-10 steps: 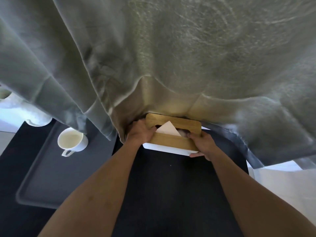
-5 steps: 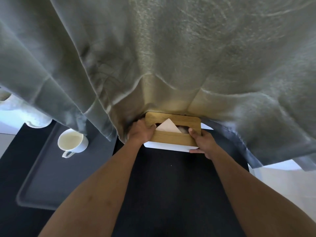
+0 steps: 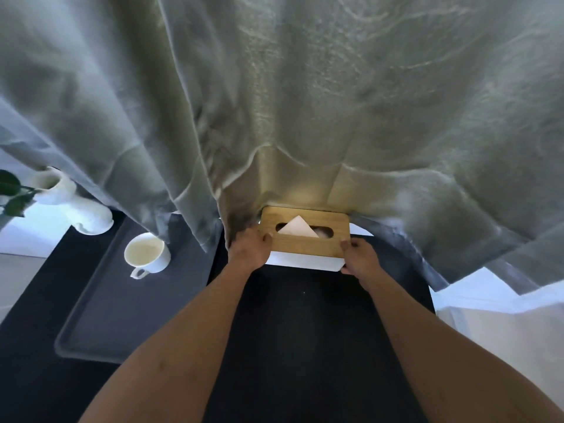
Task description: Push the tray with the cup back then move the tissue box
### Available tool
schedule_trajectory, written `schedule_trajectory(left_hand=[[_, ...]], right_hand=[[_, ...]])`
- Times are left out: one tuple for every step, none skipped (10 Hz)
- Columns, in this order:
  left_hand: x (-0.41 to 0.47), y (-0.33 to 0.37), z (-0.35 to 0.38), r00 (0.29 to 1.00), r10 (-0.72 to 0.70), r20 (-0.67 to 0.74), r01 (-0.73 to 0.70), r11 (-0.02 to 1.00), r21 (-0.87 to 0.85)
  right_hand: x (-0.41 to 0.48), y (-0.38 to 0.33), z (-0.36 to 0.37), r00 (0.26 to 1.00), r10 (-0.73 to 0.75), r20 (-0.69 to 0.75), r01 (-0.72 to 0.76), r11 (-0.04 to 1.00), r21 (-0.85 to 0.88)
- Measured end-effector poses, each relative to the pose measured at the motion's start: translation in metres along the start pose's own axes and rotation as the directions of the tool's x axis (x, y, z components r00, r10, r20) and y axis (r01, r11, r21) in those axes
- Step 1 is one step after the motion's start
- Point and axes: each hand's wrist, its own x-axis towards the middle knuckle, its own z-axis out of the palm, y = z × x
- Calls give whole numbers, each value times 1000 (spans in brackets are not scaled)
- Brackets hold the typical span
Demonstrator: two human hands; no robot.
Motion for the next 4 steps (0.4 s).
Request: schedule_trajectory(left_hand=[[-21, 0, -6, 998, 53, -35, -53, 999, -6], [-49, 3, -12, 993, 109, -53, -107, 994, 39], [-74, -1, -13, 990, 125, -71, -126, 992, -8], [-102, -9, -9, 987, 150, -61, -154, 985, -79]], right_hand=[[-19, -2, -5, 1000, -20, -6, 20, 1000, 18], [-46, -2, -11, 999, -38, 2, 38, 999, 31], [-74, 2, -14, 997, -72, 24, 71, 996, 54], [-102, 10, -17, 991, -131, 29, 130, 991, 33]])
